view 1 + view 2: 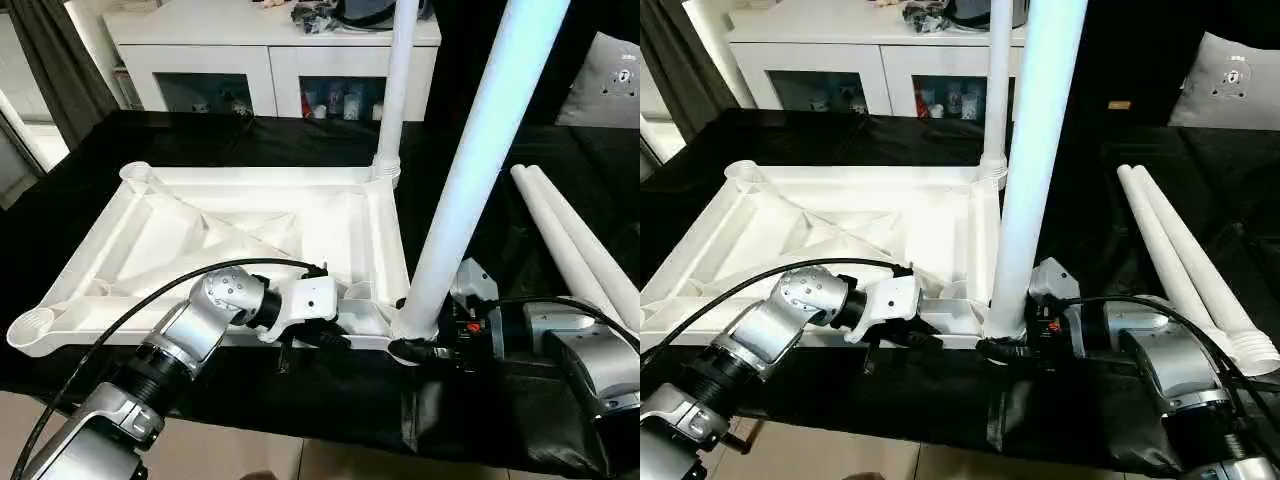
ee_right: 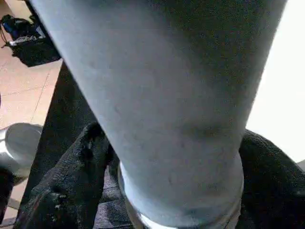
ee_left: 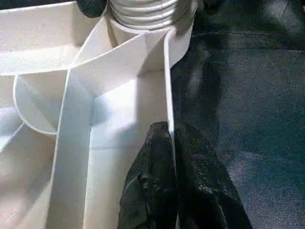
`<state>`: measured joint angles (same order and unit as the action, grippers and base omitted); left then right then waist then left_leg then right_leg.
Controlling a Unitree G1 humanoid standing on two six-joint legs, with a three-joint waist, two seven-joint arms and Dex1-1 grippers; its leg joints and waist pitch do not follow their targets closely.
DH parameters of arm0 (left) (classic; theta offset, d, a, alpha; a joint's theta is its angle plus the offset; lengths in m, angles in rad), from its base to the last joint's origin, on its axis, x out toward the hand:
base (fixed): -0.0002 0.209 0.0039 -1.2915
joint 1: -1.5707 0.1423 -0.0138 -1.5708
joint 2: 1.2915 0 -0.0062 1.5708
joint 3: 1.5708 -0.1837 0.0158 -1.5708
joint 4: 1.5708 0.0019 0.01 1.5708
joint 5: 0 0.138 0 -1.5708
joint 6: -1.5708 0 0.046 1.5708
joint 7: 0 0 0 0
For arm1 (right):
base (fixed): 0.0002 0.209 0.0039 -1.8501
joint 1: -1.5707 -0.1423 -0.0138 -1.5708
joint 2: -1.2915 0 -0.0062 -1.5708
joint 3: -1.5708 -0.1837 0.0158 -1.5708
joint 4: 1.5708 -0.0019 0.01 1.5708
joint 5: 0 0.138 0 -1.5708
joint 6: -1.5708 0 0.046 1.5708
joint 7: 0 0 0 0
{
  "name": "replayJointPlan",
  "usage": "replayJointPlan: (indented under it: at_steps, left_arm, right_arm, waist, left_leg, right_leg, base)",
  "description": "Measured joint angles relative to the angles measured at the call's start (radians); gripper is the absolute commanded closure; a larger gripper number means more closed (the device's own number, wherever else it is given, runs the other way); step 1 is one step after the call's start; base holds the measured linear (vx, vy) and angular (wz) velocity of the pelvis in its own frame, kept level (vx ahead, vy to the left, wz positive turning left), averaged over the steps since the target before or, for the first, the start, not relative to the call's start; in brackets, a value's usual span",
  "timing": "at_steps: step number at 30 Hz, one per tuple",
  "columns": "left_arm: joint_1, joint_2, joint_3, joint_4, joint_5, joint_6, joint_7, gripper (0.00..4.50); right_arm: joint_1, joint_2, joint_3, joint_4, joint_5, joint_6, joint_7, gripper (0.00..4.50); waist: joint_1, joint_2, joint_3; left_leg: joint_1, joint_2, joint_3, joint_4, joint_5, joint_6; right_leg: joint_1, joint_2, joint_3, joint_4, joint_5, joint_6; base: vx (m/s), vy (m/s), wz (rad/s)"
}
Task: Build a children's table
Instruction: Rotate leg to tighten
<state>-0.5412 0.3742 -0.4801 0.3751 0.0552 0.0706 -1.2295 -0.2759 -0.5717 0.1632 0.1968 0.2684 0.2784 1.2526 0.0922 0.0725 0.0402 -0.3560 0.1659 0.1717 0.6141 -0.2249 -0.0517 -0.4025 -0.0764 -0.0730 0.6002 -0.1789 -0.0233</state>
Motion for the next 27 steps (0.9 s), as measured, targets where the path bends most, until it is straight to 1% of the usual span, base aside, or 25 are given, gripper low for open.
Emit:
replayJointPlan:
  at_steps: [2, 3, 4, 5, 9, 12, 14, 17, 18, 19, 21, 22, 25, 27]
  left_arm:
    - [0.0, 0.0, 0.0, 0.0, 0.0, 0.0, -0.004, 4.5]
    - [0.0, 0.0, 0.0, 0.0, 0.0, 0.0, -0.006, 4.5]
    - [0.0, 0.0, 0.0, 0.0, 0.0, 0.0, -0.007, 4.5]
    - [0.0, 0.0, 0.0, 0.0, 0.0, 0.0, -0.009, 4.5]
    - [0.0, -0.001, 0.0, 0.0, 0.0, 0.002, -0.01, 4.5]
    - [0.001, -0.002, 0.002, -0.004, -0.005, 0.016, -0.011, 4.5]
    - [0.005, -0.006, 0.009, -0.012, -0.017, 0.039, -0.011, 4.5]
    - [0.022, -0.006, 0.028, -0.038, -0.02, 0.103, 0.008, 4.5]
    - [0.029, -0.013, 0.041, -0.049, -0.018, 0.144, 0.038, 4.5]
    - [0.035, -0.031, 0.061, -0.053, -0.008, 0.196, 0.086, 4.5]
    - [0.035, -0.057, 0.077, -0.061, -0.001, 0.252, 0.141, 4.5]
    - [0.044, -0.088, 0.092, -0.078, 0.002, 0.299, 0.194, 4.5]
    - [0.059, -0.174, 0.122, -0.092, 0.008, 0.383, 0.32, 4.5]
    - [0.06, -0.207, 0.133, -0.095, 0.01, 0.409, 0.373, 4.5]
  right_arm:
    - [0.0, -0.002, -0.001, 0.0, 0.006, 0.005, 0.0, 1.21]
    - [0.0, -0.002, -0.001, 0.0, 0.008, 0.007, 0.0, 1.21]
    - [0.0, -0.003, -0.003, 0.0, 0.009, 0.008, 0.0, 1.39]
    - [0.0, -0.003, -0.003, 0.0, 0.009, 0.008, 0.0, 1.39]
    - [0.0, -0.003, -0.004, 0.0, 0.011, 0.015, 0.0, 1.68]
    - [0.005, 0.006, -0.015, -0.001, 0.021, 0.033, -0.007, 1.71]
    - [0.012, 0.017, -0.021, -0.021, 0.023, 0.057, -0.031, 1.73]
    - [0.014, 0.051, -0.021, -0.041, 0.017, 0.087, -0.094, 1.73]
    - [0.013, 0.083, -0.032, -0.039, 0.005, 0.099, -0.15, 1.74]
    - [0.006, 0.134, -0.049, -0.03, -0.015, 0.114, -0.244, 1.74]
    - [-0.009, 0.185, -0.068, -0.017, -0.035, 0.129, -0.352, 1.74]
    - [-0.019, 0.219, -0.088, -0.009, -0.045, 0.145, -0.426, 1.74]
    - [-0.055, 0.299, -0.128, 0.024, -0.077, 0.171, -0.601, 1.74]
    - [-0.073, 0.331, -0.138, 0.042, -0.088, 0.173, -0.679, 1.74]
  waist:
    - [0.0, 0.0, 0.0]
    - [0.0, 0.0, 0.0]
    - [0.0, 0.0, 0.0]
    - [0.0, 0.0, 0.0]
    - [0.0, 0.0, 0.0]
    - [0.0, 0.0, 0.0]
    - [-0.004, 0.0, 0.0]
    - [-0.011, 0.001, -0.001]
    - [-0.018, 0.0, -0.001]
    - [-0.033, 0.0, -0.001]
    - [-0.055, 0.001, -0.001]
    - [-0.065, 0.0, -0.001]
    - [-0.084, -0.003, -0.001]
    - [-0.088, -0.003, 0.0]
  left_leg:
    - [0.0, 0.0, 0.0, 0.0, 0.0, 0.0]
    - [0.0, 0.0, 0.0, 0.0, 0.0, 0.0]
    - [0.0, 0.0, 0.0, 0.0, 0.0, 0.0]
    - [0.0, 0.0, 0.0, 0.0, 0.0, 0.0]
    - [0.0, 0.0, 0.0, 0.0, 0.0, 0.0]
    - [0.0, 0.0, 0.0, 0.0, 0.0, 0.0]
    - [0.0, 0.0, 0.0, 0.0, 0.0, 0.0]
    - [0.001, 0.0, 0.0, 0.0, 0.0, 0.0]
    - [0.003, 0.0, 0.0, 0.0, 0.0, -0.001]
    - [0.005, 0.001, 0.0, 0.0, 0.001, -0.003]
    - [0.005, 0.0, 0.0, 0.0, -0.001, -0.008]
    - [0.006, 0.0, 0.0, 0.0, -0.001, -0.008]
    - [0.005, 0.0, 0.001, 0.0, 0.0, -0.008]
    - [0.005, 0.0, 0.0, 0.0, 0.0, -0.008]
  right_leg:
    - [0.0, 0.0, 0.0, 0.0, 0.0, 0.0]
    - [0.0, 0.0, 0.0, 0.0, 0.0, 0.0]
    - [0.0, 0.0, 0.0, 0.0, 0.0, 0.0]
    - [0.0, 0.0, 0.0, 0.0, 0.0, 0.0]
    - [0.0, 0.0, 0.0, 0.0, 0.0, 0.0]
    - [0.0, 0.0, 0.0, 0.0, 0.0, 0.0]
    - [0.0, 0.0, 0.0, 0.0, 0.0, 0.0]
    - [0.0, 0.0, 0.0, 0.001, 0.0, 0.0]
    - [0.001, 0.0, 0.0, 0.001, 0.0, 0.0]
    - [0.002, 0.001, 0.0, 0.001, 0.0, 0.0]
    - [0.003, 0.0, 0.001, 0.0, -0.003, 0.005]
    - [0.003, 0.0, 0.001, -0.001, -0.003, 0.005]
    - [0.003, 0.001, 0.001, 0.0, -0.003, 0.005]
    - [0.003, 0.001, 0.001, 0.0, -0.002, 0.006]
  base:
    - [0.0, 0.0, 0.0]
    - [0.0, 0.0, 0.0]
    - [0.0, 0.0, 0.0]
    - [0.0, 0.0, 0.0]
    - [0.0, 0.0, 0.0]
    - [0.0, 0.0, 0.0]
    - [0.0, 0.0, 0.0]
    - [0.0, 0.0, 0.0]
    - [0.0, 0.0, 0.0]
    - [0.0, 0.0, 0.0]
    - [0.0, 0.0, 0.0]
    - [0.0, 0.0, 0.0]
    - [0.0, 0.0, 0.0]
    - [0.0, 0.0, 0.0]
